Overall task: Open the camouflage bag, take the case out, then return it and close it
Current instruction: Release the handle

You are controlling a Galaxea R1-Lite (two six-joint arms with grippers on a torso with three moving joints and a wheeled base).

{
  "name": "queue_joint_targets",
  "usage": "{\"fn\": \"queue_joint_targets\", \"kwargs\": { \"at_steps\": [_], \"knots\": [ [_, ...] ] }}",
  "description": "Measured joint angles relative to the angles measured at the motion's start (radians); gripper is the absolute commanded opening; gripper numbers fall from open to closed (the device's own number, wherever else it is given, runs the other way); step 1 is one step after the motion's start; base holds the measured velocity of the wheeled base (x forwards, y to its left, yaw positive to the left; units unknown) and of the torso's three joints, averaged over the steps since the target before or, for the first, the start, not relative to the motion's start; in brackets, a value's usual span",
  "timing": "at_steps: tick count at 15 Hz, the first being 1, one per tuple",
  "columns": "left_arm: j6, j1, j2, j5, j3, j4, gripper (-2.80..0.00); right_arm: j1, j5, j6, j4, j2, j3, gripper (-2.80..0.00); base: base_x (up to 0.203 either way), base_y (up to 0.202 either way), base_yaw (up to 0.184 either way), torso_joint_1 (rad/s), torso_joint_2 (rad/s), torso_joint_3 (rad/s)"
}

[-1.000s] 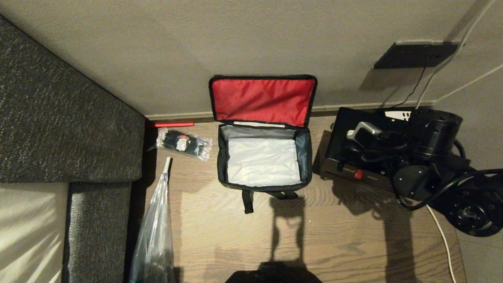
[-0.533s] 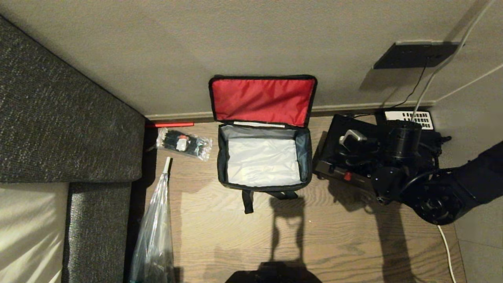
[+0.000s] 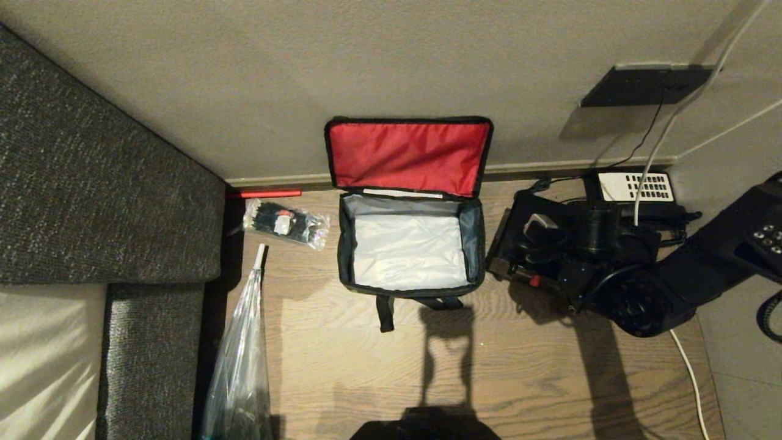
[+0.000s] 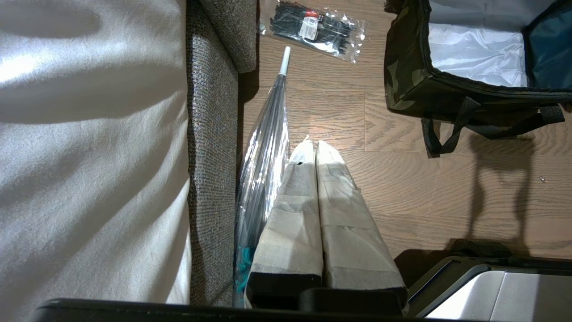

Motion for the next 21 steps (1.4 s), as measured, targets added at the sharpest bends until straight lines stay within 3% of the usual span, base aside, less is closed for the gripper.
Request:
{"fn": "queue_joint_targets", "kwargs": {
  "at_steps": [10,11,15,18,21],
  "knots": [
    [0.000,0.000,0.000,0.000,0.000,0.000,-2.80,-0.032,0.060,0.013,0.122,0.099,-0.048,-2.80,0.000,0.000,0.000,0.000,0.00,0.000],
    [-0.001,0.001,0.000,0.000,0.000,0.000,-2.80,-0.035,0.060,0.013,0.131,0.102,-0.050,0.00,0.000,0.000,0.000,0.000,0.00,0.000],
    [0.000,0.000,0.000,0.000,0.000,0.000,-2.80,-0.037,0.066,0.009,0.145,0.104,-0.052,0.00,0.000,0.000,0.000,0.000,0.00,0.000],
    [0.000,0.000,0.000,0.000,0.000,0.000,-2.80,-0.038,0.129,0.018,0.175,0.089,-0.020,0.00,0.000,0.000,0.000,0.000,0.00,0.000],
    [0.000,0.000,0.000,0.000,0.000,0.000,-2.80,-0.020,0.194,0.097,0.242,0.067,0.020,0.00,0.000,0.000,0.000,0.000,0.00,0.000]
  ]
}}
